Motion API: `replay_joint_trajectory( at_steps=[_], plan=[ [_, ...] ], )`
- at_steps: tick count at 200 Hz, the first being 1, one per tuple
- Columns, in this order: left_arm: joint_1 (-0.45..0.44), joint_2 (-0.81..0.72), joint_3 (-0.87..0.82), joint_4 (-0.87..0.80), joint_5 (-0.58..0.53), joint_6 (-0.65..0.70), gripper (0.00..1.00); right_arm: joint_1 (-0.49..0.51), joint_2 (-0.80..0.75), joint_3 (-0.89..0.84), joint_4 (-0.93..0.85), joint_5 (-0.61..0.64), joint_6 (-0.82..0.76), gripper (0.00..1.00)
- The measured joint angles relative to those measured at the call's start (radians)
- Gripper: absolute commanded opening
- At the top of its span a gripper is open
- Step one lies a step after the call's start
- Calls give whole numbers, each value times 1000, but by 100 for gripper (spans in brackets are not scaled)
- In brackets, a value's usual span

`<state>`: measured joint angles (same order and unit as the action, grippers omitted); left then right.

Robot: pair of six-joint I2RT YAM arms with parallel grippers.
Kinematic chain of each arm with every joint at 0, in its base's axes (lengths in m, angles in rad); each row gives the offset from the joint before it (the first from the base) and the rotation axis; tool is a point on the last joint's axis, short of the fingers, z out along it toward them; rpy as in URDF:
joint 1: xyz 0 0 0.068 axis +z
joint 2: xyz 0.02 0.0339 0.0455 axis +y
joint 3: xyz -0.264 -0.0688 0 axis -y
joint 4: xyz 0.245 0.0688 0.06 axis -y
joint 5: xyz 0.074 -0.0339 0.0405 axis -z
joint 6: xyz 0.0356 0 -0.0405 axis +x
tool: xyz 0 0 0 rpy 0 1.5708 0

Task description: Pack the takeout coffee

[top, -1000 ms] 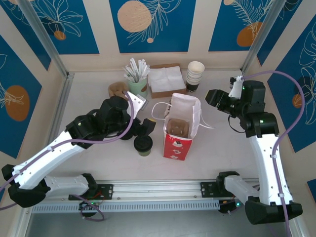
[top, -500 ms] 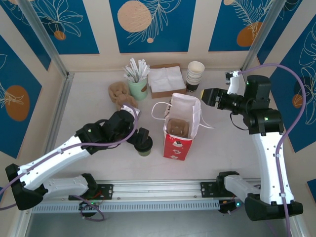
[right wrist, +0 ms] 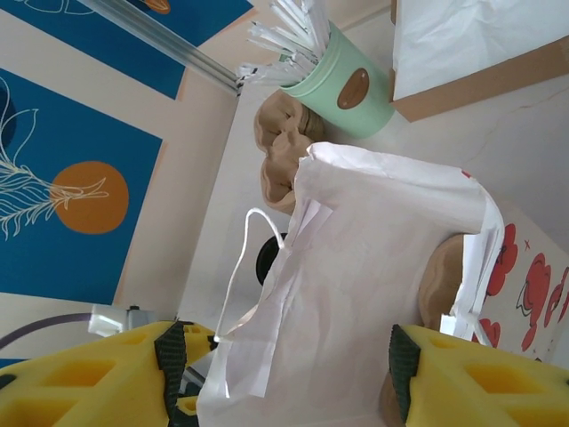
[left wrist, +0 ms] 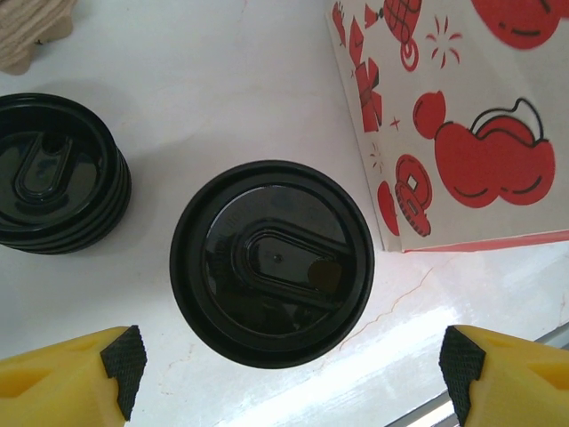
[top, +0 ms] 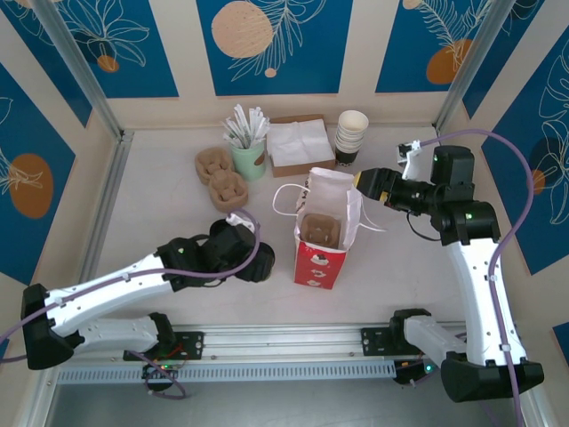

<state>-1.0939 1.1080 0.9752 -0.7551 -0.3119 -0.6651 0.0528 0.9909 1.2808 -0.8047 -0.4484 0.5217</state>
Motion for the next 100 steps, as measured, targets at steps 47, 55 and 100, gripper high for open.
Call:
replay_joint_trajectory(
  at_steps=[47, 55, 100],
  plan=[
    [-10, 68, 1, -2, -33, -10, 87, 5, -7, -16, 24, -11, 19, 65],
    [-10, 86, 5, -8, -39, -11, 87, 6, -6, -23, 27, -13, 21, 65],
    [-11, 166, 64, -27, -68, -14, 87, 13, -5, -34, 34, -15, 33, 65]
  ],
)
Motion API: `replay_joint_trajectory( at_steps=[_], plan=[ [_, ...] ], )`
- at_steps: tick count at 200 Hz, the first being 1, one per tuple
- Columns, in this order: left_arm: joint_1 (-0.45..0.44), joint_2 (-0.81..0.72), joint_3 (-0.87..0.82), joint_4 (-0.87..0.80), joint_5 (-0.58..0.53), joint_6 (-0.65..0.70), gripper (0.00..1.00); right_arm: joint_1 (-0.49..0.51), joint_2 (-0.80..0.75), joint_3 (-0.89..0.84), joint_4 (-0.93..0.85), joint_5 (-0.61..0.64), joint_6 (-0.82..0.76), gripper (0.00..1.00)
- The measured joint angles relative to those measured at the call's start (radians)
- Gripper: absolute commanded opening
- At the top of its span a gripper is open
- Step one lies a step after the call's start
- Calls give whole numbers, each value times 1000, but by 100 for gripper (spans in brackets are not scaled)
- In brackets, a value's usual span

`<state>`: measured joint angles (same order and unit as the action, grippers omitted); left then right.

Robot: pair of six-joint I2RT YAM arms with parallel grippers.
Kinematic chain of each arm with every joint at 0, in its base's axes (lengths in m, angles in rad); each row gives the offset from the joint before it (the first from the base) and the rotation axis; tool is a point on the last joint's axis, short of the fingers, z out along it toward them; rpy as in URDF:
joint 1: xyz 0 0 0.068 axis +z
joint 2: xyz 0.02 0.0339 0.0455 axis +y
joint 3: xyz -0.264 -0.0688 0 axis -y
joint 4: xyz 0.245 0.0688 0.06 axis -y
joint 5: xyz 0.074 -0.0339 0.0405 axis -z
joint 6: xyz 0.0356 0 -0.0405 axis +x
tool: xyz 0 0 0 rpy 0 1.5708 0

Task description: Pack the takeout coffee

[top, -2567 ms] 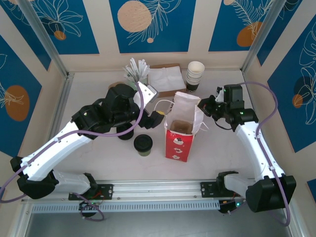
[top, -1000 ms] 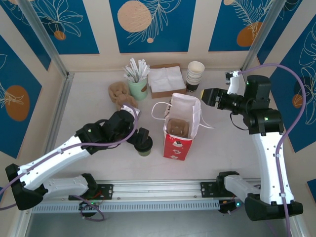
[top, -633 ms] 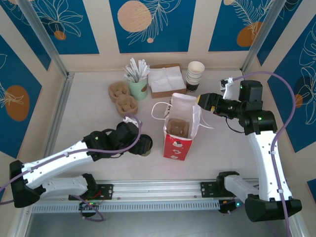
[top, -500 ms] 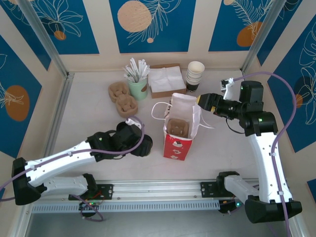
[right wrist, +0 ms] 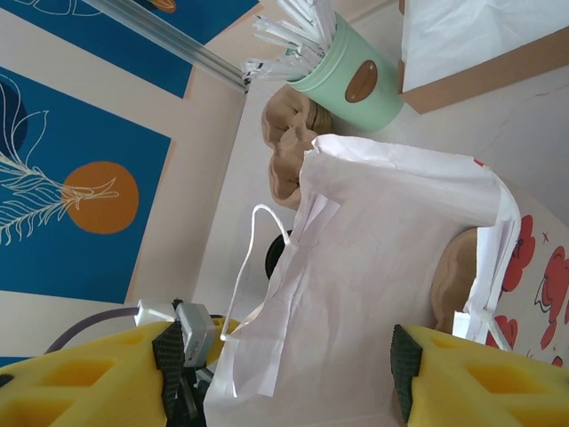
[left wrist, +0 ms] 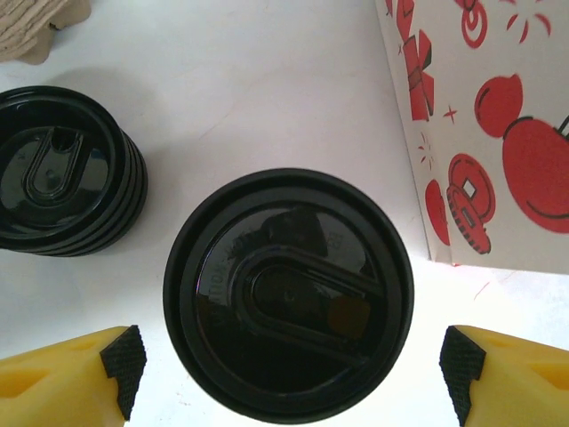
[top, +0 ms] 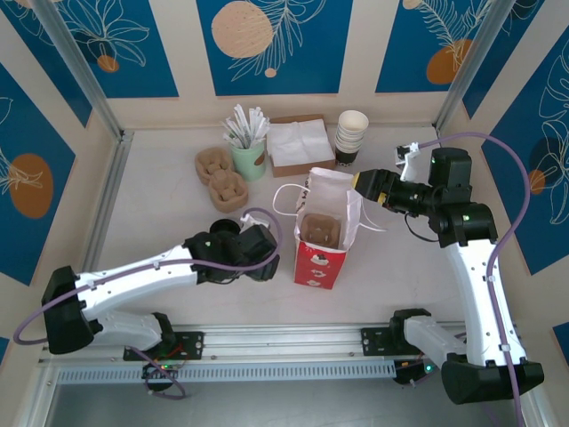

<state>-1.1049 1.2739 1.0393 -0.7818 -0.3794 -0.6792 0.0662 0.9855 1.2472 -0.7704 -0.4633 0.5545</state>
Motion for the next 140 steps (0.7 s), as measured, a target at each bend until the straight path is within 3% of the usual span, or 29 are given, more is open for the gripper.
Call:
replay_joint_trajectory(
  at_steps=[140],
  plan=[
    [0, 84, 24, -3, -8, -17, 84, 6, 8, -14, 8, -6, 0, 66]
  ],
)
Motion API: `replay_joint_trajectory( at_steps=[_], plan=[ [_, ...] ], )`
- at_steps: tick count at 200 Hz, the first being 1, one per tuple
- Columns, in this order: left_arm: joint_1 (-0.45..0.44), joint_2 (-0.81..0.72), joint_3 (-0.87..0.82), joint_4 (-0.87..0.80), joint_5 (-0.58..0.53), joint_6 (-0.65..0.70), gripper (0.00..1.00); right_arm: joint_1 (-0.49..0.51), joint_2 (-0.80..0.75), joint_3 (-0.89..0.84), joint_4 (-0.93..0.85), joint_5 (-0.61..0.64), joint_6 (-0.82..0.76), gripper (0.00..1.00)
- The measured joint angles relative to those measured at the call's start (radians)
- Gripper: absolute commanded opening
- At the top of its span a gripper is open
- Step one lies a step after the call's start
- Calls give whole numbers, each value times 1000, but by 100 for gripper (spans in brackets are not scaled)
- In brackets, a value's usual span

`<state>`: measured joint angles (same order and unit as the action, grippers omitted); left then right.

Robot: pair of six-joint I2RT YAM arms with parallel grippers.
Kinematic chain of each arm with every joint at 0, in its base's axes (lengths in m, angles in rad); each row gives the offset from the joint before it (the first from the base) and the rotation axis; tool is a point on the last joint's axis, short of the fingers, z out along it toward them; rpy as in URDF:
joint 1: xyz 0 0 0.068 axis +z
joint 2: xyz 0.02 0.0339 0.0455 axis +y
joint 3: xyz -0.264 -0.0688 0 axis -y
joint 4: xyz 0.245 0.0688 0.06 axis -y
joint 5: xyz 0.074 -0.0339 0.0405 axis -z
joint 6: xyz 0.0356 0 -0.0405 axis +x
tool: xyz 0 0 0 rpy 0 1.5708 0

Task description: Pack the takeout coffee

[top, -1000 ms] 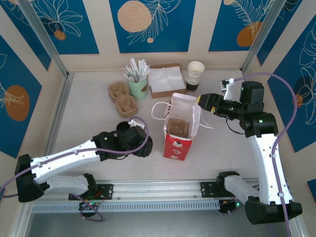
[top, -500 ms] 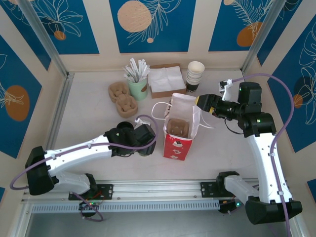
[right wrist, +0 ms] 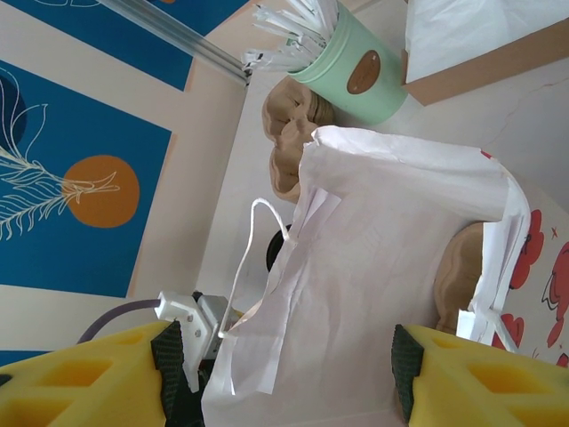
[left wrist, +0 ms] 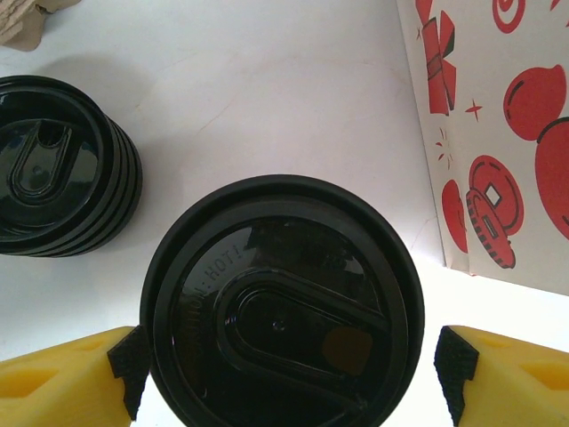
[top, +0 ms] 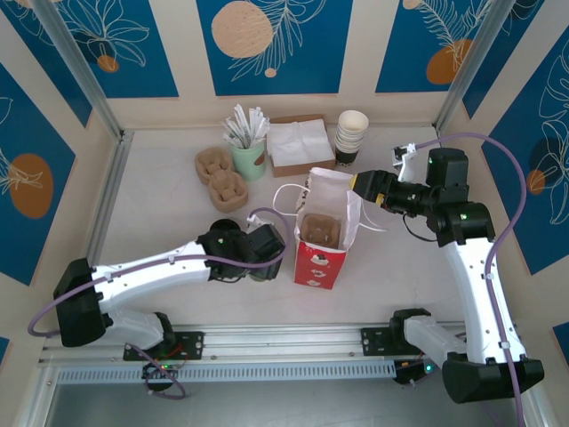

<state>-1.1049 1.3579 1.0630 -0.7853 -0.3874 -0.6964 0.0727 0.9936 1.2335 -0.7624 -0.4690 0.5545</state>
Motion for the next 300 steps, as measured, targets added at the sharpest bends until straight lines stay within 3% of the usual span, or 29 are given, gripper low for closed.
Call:
replay_joint_trajectory(
  at_steps=[300],
  plan=[
    [0, 38, 29, -19, -34, -11, 84, 13, 18, -3, 11, -3, 4, 66]
  ],
)
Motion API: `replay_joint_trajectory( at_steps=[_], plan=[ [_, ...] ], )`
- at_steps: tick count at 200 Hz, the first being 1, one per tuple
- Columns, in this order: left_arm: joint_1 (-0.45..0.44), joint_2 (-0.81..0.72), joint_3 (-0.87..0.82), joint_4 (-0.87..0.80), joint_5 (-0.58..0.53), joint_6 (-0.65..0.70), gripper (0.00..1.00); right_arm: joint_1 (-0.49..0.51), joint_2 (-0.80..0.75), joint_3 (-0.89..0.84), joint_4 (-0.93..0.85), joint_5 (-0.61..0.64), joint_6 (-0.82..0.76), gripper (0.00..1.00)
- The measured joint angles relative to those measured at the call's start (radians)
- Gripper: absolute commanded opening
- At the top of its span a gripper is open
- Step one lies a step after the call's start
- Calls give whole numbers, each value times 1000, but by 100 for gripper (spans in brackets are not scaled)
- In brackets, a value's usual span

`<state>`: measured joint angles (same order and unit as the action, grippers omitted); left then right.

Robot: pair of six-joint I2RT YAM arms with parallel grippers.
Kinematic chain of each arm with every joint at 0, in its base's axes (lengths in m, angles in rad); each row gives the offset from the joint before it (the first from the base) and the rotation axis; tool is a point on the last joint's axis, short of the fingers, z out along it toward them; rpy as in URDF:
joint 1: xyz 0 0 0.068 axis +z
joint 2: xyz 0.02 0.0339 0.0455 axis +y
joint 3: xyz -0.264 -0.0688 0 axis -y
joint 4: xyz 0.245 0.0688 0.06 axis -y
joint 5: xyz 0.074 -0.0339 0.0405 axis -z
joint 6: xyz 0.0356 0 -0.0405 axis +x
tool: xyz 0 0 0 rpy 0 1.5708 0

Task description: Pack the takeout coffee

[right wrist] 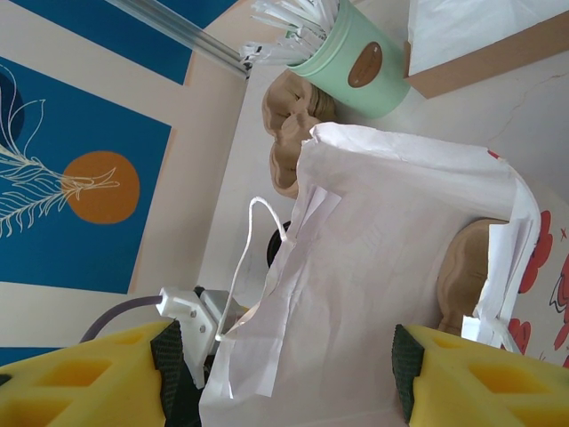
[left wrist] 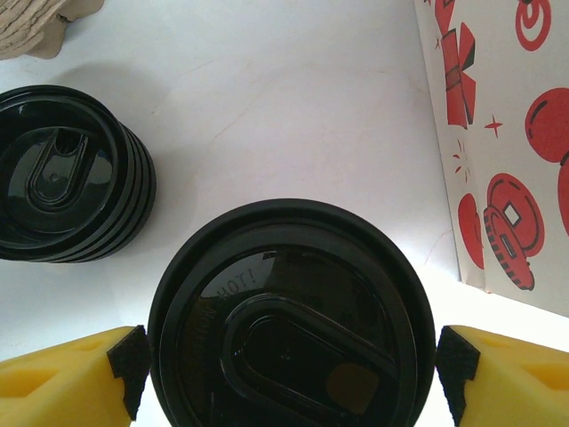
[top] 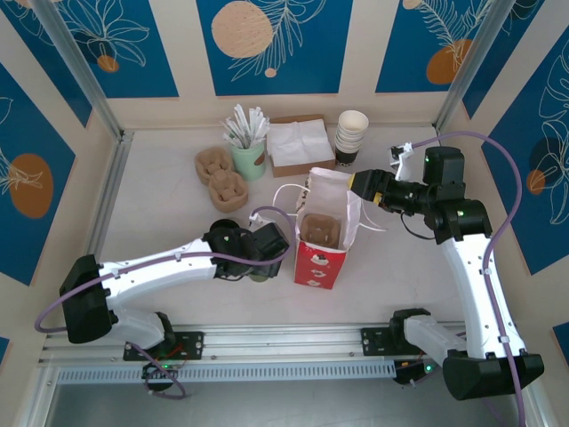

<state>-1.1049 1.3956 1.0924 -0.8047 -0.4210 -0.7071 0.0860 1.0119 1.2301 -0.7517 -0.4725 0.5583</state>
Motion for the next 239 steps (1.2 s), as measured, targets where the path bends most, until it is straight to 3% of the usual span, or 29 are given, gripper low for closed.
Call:
replay_joint_trajectory(
  at_steps=[239],
  plan=[
    [-1, 42, -7, 12, -8, -44, 75, 0, 0, 0, -1, 0, -1, 66]
  ],
)
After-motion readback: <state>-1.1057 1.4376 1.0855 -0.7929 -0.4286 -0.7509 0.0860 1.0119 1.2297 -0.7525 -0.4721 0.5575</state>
